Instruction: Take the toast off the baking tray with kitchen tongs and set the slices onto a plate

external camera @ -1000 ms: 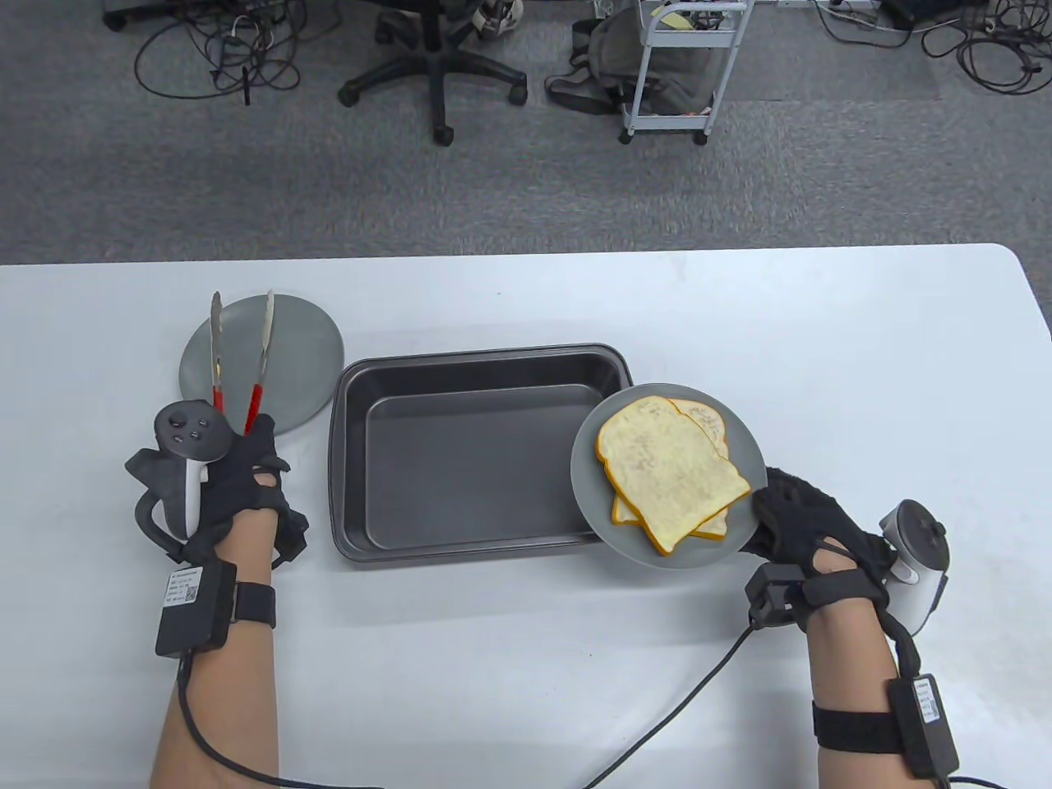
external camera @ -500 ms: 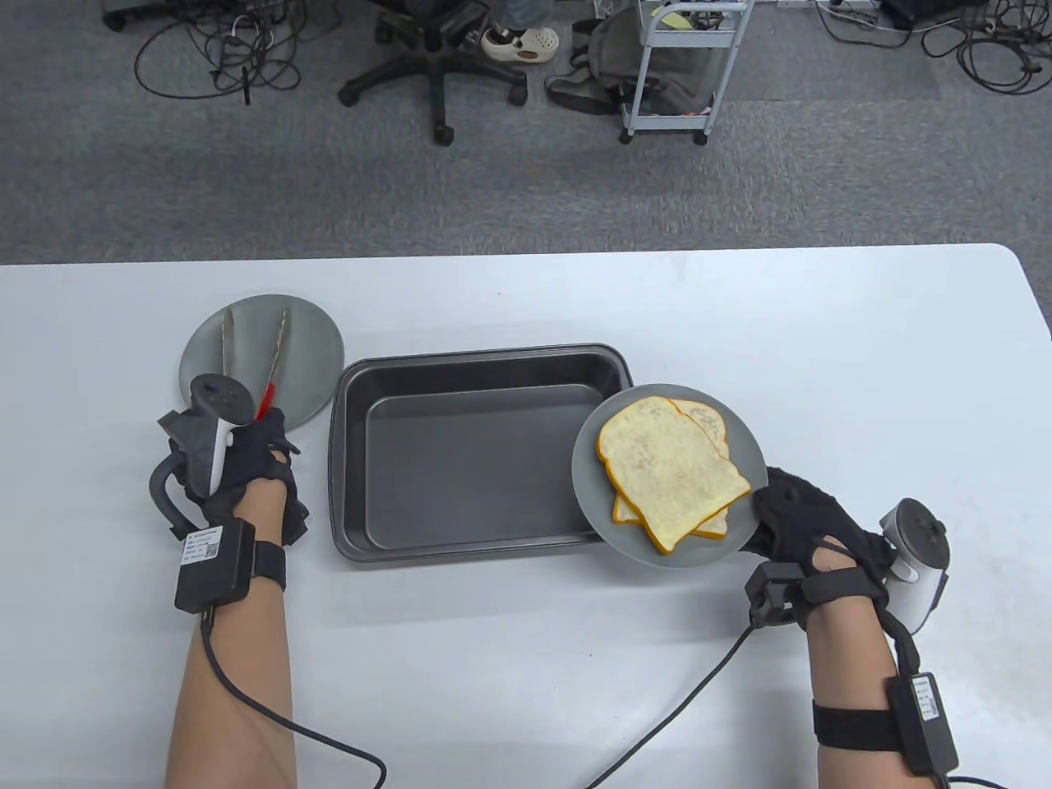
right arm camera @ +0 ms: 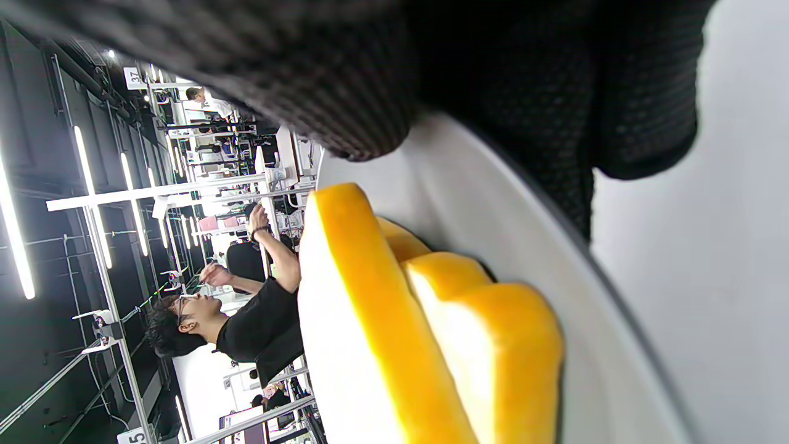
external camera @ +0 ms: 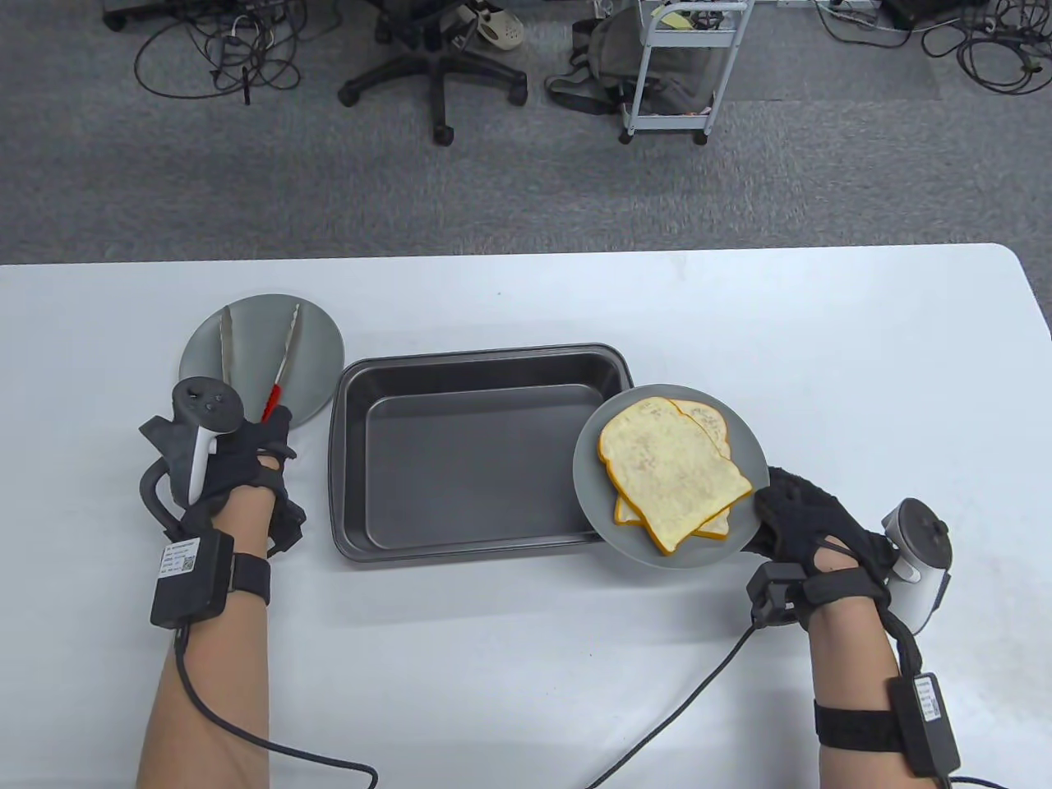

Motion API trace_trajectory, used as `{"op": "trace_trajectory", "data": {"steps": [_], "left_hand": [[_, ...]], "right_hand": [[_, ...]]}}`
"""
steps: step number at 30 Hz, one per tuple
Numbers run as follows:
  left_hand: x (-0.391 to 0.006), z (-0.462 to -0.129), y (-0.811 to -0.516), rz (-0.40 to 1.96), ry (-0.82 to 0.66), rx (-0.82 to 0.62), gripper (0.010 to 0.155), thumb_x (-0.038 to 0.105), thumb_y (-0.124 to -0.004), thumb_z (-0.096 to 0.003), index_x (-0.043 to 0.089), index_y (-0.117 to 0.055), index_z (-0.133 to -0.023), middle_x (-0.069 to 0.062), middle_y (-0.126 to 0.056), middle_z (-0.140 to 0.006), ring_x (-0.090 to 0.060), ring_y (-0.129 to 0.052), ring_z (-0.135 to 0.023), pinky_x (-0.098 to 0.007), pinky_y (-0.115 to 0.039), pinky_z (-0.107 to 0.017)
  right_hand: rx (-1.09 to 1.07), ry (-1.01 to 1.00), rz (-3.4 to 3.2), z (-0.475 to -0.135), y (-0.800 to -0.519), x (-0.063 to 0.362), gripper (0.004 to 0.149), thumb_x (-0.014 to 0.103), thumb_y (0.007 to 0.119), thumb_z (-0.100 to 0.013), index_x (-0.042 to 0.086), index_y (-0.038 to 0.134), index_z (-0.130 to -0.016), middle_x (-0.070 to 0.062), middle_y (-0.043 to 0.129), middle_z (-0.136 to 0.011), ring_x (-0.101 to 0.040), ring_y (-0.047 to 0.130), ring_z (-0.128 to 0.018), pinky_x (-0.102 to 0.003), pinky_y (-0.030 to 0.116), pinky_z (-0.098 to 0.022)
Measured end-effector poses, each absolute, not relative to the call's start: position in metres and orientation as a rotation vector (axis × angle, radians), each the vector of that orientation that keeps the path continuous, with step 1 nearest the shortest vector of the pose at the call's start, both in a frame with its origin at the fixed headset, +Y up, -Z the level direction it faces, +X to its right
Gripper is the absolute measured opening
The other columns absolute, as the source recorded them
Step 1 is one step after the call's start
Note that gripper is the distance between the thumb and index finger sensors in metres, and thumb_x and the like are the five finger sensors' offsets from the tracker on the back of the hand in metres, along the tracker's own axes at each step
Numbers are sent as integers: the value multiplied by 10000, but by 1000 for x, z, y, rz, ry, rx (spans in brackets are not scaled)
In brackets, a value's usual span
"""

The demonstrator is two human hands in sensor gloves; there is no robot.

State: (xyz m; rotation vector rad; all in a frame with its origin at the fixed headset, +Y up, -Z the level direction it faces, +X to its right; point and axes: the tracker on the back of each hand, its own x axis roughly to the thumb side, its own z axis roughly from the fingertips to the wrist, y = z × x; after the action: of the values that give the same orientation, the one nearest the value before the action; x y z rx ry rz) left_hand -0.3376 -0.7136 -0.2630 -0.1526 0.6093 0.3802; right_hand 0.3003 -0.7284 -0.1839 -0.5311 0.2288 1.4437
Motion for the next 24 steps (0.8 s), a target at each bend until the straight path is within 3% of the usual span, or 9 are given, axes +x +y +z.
{"op": "trace_trajectory", "data": {"steps": [8,14,24], "left_hand": [[-319,-225,-686,415,342,-116,797,602,-810,-445,204,-523,-1073,-125,-610,-1099,-384,-693,-961,-590,-640,-711],[-305,-187,-669,226,91,-33,795,661,-771,-419,227,-588,-1060,-101,-697,-1079,-373,-763,-952,-595,-684,-701],[-303,-123,-665,192,-10,42,831,732,-688,-398,233,-613,-1059,-119,-681,-1111,-419,-744,-988,-627,-671,-706]], "right_hand": [[-542,235,1457,-183,-731,299,513,225,880,-419,30,781,-883,-221,1006,-700,-344,1144,-462,-537,931,-444],[-543,244,1467,-183,-732,299,515,227,885,-418,30,783,-883,-223,1007,-699,-346,1145,-462,-538,933,-443],[-544,250,1477,-184,-734,297,513,226,884,-418,31,785,-882,-224,1006,-700,-346,1144,-461,-538,932,-441]]}}
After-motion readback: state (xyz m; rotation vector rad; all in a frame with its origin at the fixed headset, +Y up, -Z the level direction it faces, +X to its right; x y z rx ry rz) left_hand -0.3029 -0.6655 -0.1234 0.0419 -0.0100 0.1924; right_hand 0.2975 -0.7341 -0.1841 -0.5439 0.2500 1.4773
